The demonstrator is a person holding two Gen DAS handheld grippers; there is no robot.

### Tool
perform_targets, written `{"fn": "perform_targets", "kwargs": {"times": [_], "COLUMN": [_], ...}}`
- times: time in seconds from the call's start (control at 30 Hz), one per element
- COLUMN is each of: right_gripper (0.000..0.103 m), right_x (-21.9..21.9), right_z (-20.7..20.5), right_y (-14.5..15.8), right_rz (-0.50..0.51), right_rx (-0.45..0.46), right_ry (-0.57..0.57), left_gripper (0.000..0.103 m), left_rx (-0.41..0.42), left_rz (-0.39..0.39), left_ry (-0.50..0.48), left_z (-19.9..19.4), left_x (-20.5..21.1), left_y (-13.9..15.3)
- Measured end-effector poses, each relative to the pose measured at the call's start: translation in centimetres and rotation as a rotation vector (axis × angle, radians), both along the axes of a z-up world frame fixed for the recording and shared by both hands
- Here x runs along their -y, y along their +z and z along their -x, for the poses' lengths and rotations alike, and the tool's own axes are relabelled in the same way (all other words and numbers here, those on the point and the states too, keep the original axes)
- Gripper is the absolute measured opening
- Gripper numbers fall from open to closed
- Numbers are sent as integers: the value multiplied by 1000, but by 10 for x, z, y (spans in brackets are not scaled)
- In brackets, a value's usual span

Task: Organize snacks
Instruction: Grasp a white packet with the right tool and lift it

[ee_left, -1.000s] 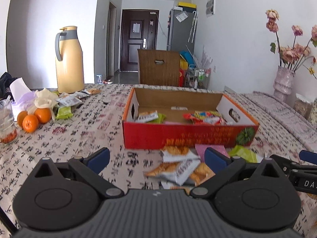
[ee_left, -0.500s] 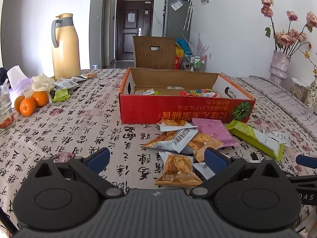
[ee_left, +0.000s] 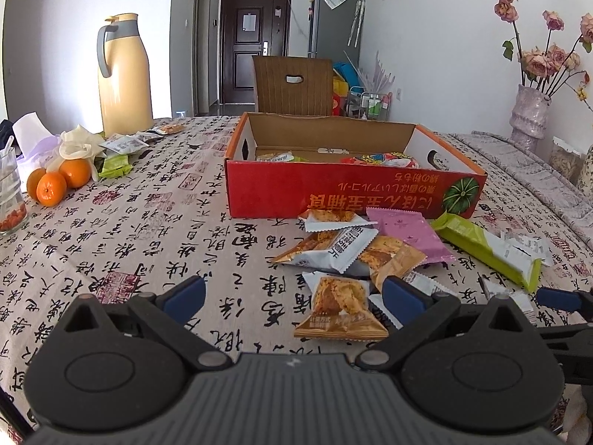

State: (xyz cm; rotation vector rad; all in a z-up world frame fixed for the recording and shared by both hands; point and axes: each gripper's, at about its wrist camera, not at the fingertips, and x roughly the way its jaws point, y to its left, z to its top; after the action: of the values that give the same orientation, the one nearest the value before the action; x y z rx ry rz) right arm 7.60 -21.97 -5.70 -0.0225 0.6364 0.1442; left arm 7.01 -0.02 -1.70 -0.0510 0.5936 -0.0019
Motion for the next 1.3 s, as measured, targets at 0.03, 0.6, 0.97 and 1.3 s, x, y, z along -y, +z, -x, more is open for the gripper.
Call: {"fn": "perform_targets", "kwargs": {"times": [0.03,0.6,0.97,1.3], "right_gripper": [87,58,48,47], "right_x": [-1,-7,-10,-4], "right_z": [-2,2,8,15], "right_y": [-1,-7,-7,-2], "right_rz": [1,16,8,-16], "right_rx": [-5,41,61,85], "right_ry": [5,59,60,45], "left_gripper": [103,103,103,103], "left_rx": [-1,-23,-23,-15], "left_rz": [-1,10,11,7], "left_ry": [2,13,17,15], "left_z": [0,1,4,7], "left_x": [0,-4,-5,-2], "left_y": [0,-4,-4,0]}}
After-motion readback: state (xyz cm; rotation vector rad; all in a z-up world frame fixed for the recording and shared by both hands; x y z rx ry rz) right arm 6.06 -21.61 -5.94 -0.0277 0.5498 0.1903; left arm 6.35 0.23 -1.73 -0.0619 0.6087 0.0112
